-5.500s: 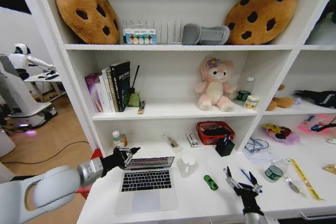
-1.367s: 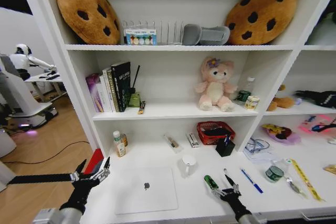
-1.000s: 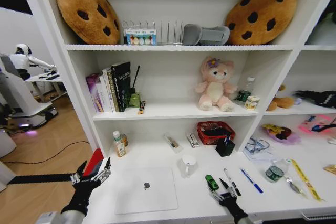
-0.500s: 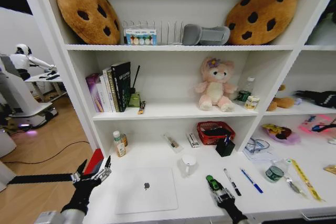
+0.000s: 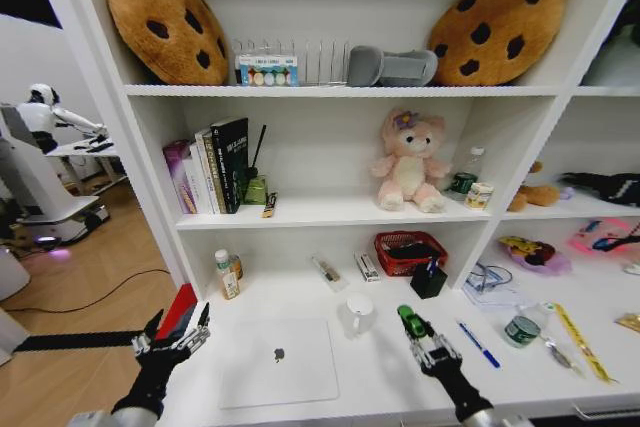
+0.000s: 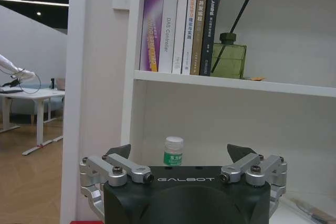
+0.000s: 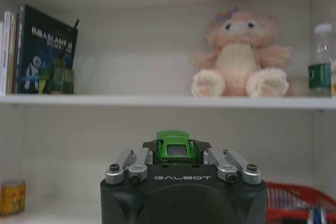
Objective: Organize the objects on the table.
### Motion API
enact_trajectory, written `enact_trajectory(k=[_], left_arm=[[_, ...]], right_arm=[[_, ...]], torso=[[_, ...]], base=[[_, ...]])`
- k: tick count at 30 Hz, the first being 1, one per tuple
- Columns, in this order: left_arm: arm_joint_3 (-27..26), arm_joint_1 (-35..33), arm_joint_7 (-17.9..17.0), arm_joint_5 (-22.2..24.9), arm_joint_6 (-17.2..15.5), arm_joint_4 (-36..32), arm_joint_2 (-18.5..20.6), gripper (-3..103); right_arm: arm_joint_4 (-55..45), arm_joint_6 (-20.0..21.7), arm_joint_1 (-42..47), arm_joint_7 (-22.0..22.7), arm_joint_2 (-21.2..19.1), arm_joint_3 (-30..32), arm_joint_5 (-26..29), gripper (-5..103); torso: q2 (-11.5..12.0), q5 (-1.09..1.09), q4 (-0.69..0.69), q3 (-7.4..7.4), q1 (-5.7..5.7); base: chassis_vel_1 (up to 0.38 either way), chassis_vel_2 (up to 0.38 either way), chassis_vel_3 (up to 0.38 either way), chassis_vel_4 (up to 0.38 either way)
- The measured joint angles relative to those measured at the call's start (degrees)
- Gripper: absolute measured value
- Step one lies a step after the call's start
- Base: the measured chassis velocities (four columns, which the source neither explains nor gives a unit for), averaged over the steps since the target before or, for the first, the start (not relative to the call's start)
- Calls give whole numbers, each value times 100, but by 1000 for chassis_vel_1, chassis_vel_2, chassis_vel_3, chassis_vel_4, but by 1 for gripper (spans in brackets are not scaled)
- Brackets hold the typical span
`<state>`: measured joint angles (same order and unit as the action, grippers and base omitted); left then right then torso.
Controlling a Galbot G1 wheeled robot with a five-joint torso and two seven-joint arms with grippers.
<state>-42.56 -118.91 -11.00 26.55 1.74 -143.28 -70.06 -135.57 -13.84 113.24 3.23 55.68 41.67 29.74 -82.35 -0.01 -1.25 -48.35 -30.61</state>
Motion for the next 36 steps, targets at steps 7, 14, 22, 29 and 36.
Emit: enact_trajectory(k=[7, 14, 22, 29, 36], left_arm=[[58, 194, -127, 35, -174, 1, 26, 100], [95, 216, -132, 50, -201, 0, 78, 100], [202, 243, -137, 15, -256, 2, 100, 100], [209, 187, -141, -37, -261, 3, 7, 100], [183, 167, -147, -56, -263, 4, -72, 100]], right_arm=[[-815, 1666, -1753, 702, -645, 22, 1434, 36], [-622, 2549, -3047, 1030, -1070, -78, 2410, 36], [289, 2932, -4686, 1140, -1853, -612, 3187, 36], [1212, 3057, -6143, 1150, -1904, -1936, 3538, 36], [2055, 3084, -7517, 1126, -1535, -3360, 3561, 36]], torso=[[1, 1, 7, 0, 0], [1, 3, 0, -1, -1], [1, 0, 1, -1, -1], [1, 1, 1, -1, -1], [1, -1, 4, -1, 0]], base=[[0, 0, 0, 0], [0, 0, 0, 0], [0, 0, 0, 0], [0, 0, 0, 0], [0, 0, 0, 0]])
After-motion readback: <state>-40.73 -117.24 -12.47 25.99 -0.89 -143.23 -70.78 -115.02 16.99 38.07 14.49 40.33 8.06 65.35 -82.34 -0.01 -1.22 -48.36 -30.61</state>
